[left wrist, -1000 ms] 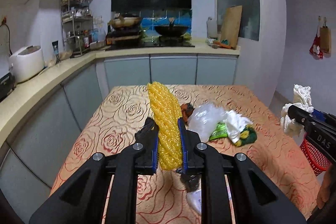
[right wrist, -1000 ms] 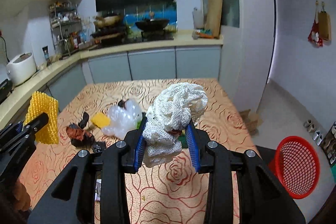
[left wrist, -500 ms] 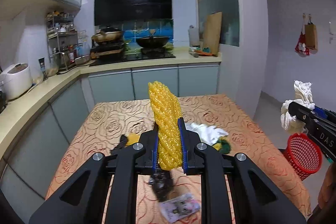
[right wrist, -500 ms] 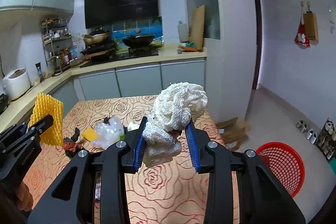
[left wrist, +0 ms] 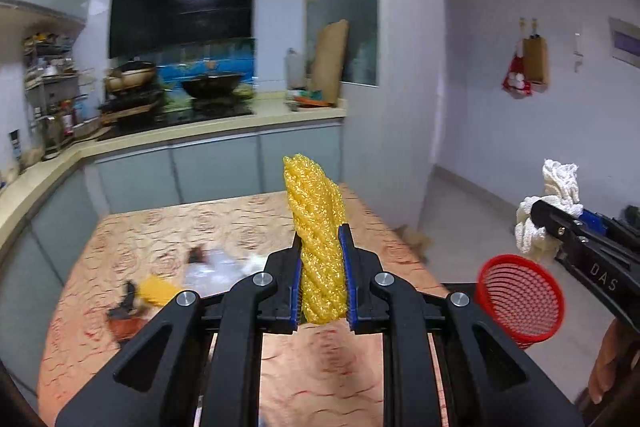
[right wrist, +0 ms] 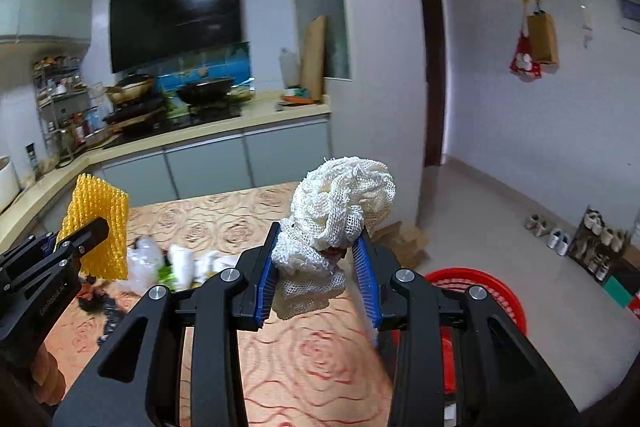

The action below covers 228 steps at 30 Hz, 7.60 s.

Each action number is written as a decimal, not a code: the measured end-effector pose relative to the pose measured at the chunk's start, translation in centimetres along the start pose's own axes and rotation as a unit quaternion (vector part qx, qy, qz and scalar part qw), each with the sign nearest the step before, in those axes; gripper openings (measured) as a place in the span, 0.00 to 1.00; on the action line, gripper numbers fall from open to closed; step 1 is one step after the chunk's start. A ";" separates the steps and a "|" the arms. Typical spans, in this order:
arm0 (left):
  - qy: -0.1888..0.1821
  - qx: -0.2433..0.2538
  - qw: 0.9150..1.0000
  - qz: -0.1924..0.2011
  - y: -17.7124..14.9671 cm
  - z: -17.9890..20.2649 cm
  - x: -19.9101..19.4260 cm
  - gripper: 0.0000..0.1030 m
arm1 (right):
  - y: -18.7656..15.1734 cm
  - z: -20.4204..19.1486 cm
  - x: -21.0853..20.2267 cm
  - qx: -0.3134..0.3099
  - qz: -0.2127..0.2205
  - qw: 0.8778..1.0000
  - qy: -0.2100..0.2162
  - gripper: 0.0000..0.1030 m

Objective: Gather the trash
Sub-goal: 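Carry the yellow foam net and white mesh net over the red wastebasket with both tools, then open the left tool and right tool to drop both nets into the wastebasket, then move both open tools back over the table, then grasp the black plastic bag with the left tool while the right tool grasps the green-yellow sponge, then lift the black bag with the left tool while the right tool lifts the sponge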

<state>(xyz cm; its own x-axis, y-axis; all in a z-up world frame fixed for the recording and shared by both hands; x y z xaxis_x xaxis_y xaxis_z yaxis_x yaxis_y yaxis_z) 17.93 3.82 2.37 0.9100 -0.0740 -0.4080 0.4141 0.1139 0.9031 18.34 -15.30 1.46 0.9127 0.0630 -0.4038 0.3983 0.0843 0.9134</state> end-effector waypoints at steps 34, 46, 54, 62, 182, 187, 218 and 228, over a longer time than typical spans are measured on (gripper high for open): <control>-0.217 0.091 0.954 -0.186 -8.1 21.8 15.4 0.15 | -9.2 16.9 6.4 0.077 -0.144 0.980 -0.117 0.34; -0.244 0.100 0.932 -0.249 -11.6 23.4 19.3 0.21 | -11.8 18.5 10.0 0.119 -0.196 0.970 -0.082 0.41; -0.241 0.097 0.936 -0.238 -11.3 23.0 19.1 0.43 | -11.5 18.8 9.4 0.129 -0.190 0.970 -0.077 0.45; -0.224 0.080 0.948 -0.211 -9.5 21.2 17.3 0.63 | -10.6 18.1 8.2 0.123 -0.172 0.974 -0.077 0.53; 0.110 -0.113 0.978 -0.134 -8.8 -17.7 4.1 0.29 | -8.5 -15.6 16.8 -0.101 -0.212 0.956 0.178 0.57; 0.110 -0.109 0.980 -0.127 -8.4 -17.3 3.6 0.29 | -8.3 -15.3 15.3 -0.105 -0.202 0.956 0.184 0.57; 0.107 -0.092 0.984 -0.105 -7.1 -15.6 1.2 0.29 | -12.1 -13.4 11.2 -0.119 -0.229 0.940 0.225 0.61; 0.105 -0.087 0.986 -0.099 -6.8 -15.1 0.7 0.29 | -12.7 -13.0 9.9 -0.125 -0.230 0.933 0.245 0.73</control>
<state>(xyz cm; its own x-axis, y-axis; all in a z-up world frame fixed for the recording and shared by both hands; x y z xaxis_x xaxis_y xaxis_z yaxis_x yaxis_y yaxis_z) 16.04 17.96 -6.09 0.7876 0.0923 -0.6093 0.5647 0.2875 0.7736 21.12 -2.83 -14.78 0.4736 0.4055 -0.7819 0.6479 0.4410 0.6211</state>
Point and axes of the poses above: each gripper's, at about its wrist camera, not at the fingertips, and x roughly the way its jaws point, z to its right, y to its top, the point moved 3 cm from there along x, roughly the way its jaws point, and after that the axes turned 8 degrees about -x, right-handed, at the moved point
